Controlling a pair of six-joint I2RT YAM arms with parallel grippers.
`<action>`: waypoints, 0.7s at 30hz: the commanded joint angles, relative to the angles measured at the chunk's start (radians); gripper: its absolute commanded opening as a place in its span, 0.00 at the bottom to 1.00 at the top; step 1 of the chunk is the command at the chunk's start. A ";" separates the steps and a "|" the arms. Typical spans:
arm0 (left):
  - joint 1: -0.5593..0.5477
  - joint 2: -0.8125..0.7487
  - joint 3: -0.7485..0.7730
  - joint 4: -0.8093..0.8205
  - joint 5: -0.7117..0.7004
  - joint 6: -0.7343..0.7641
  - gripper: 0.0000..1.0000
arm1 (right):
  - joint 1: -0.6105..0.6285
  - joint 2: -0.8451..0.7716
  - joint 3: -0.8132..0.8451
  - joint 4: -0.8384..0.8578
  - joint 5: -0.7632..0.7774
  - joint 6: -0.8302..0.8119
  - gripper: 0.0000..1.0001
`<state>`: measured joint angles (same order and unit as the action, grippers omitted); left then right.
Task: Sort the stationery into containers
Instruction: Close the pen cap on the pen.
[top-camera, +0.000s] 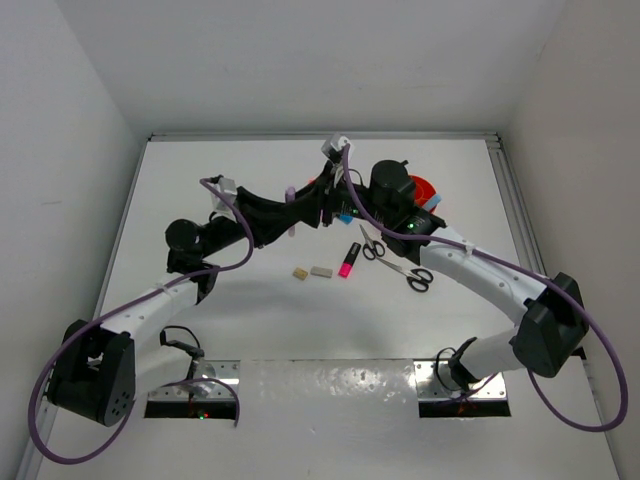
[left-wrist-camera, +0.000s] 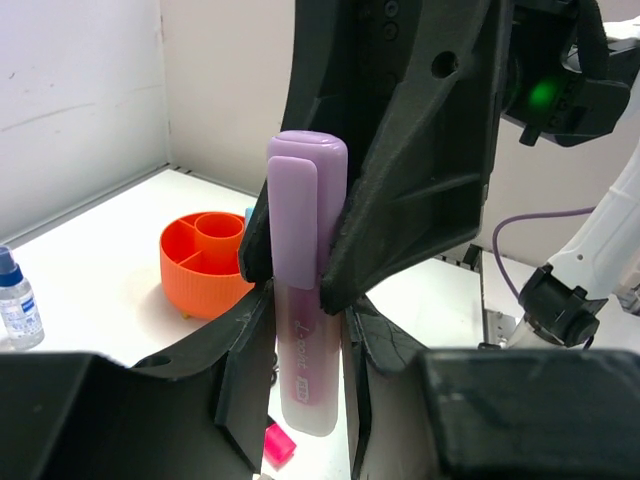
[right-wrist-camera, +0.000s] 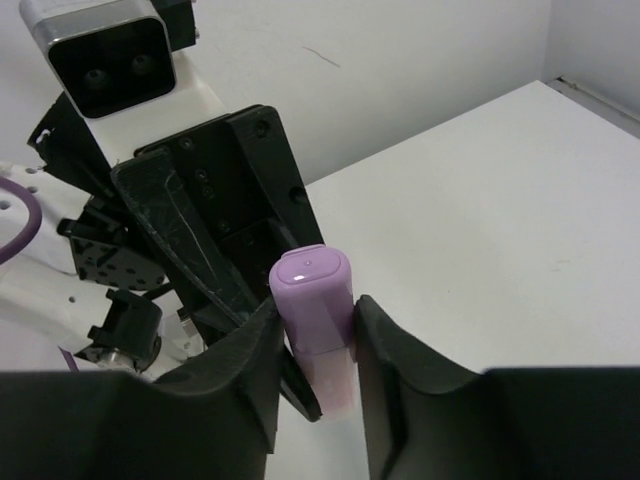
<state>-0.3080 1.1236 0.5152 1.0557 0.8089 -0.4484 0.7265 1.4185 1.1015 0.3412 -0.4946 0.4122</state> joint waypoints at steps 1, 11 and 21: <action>-0.008 -0.013 0.028 0.058 -0.040 0.013 0.00 | 0.007 0.002 0.035 -0.033 -0.048 -0.006 0.30; -0.013 -0.004 0.037 0.093 -0.089 0.011 0.00 | 0.005 -0.006 -0.008 -0.010 -0.036 -0.026 0.00; -0.032 -0.012 0.022 0.007 -0.112 0.115 0.64 | -0.028 -0.046 -0.069 0.074 0.066 0.016 0.00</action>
<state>-0.3267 1.1267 0.5152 1.0412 0.7319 -0.3920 0.7124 1.4014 1.0542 0.3843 -0.4641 0.4072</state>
